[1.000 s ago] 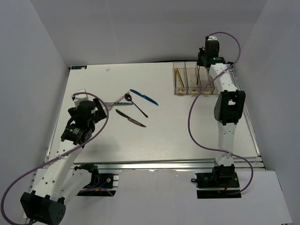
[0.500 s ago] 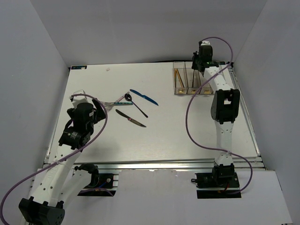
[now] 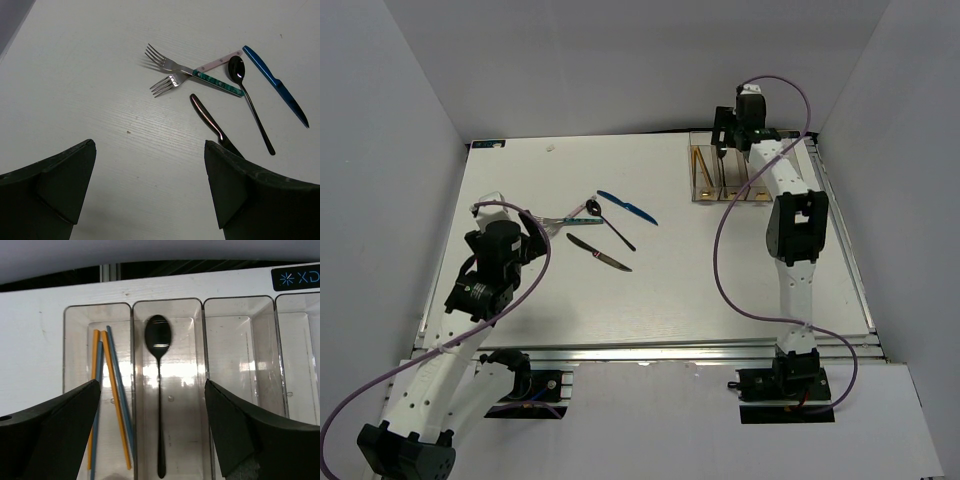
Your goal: Sort the eating utensils into containers
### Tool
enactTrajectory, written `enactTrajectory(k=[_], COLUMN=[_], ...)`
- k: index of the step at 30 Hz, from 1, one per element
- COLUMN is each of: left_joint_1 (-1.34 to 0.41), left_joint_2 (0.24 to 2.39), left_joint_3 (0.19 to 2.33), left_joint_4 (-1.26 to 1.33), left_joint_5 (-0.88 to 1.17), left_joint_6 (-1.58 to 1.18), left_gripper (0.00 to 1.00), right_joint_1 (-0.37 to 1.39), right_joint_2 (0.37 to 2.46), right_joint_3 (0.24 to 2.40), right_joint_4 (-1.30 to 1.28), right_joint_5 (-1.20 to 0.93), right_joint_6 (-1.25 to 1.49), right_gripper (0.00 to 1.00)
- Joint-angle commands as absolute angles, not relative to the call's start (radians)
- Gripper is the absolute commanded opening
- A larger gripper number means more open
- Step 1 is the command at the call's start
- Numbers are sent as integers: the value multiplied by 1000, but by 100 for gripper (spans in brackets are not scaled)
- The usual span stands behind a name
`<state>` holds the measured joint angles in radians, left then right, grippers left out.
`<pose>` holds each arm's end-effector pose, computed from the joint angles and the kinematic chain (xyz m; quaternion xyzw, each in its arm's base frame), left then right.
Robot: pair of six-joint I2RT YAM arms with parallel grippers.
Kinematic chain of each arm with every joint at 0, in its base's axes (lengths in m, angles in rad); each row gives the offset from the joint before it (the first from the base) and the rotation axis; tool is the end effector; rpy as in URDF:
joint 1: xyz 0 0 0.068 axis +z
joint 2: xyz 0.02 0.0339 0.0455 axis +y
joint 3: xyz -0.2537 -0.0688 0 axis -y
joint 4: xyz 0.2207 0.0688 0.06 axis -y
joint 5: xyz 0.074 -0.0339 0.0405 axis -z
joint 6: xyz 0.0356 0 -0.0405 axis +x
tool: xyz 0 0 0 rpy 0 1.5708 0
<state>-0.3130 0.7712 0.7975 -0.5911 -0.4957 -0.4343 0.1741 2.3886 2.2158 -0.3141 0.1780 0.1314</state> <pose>0.1442 -0.0289 0.2997 -0.1695 0.8406 0.0295 0.5135 0.5223 0.0855 0.2571 0.0276 0.8541 0.0029 0.5194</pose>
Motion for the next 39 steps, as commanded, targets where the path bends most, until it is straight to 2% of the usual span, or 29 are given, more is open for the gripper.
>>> enactTrajectory(k=[1,5,9,11,14,18,23,24,29,32,39], left_joint_1=[-322,-322,-324,-324,-324,-325,-328,-330,-331,-331,-333], left_joint_2=[756,759,753,741,726,715,718,718,721,721,724], left_joint_3=[802,807,810,808,808,807,808,808,808,807,807], left_joint_4=[-589,-597,-609,-609,-614,-617,-617,-617,-617,-615,-615], left_joint_5=[-517,-537,-566,-569,-584,-595,-597,-597,-595,-594,-592], left_joint_6=[-434,-440,-448,-451,-459,-462,-462,-462,-462,-462,-460], left_gripper=[98,98,98,98,98,98,98,98,98,98,98], right_joint_1=[212,325,515,570,664,748,765,765,765,765,773], right_joint_2=[2224,2045,2003,2068,2170,2221,2284,2298,2396,2451,2488], right_joint_3=[2168,1892,1783,1818,1928,1939,1992,2006,2069,2100,2108], right_joint_4=[-303,-244,-193,-238,-356,-368,-402,-409,-445,-463,-446], right_joint_5=[187,130,45,49,44,57,43,34,48,41,41], right_joint_6=[173,216,138,104,65,52,51,45,18,15,23], right_gripper=[89,89,89,89,82,78,70,66,64,56,54])
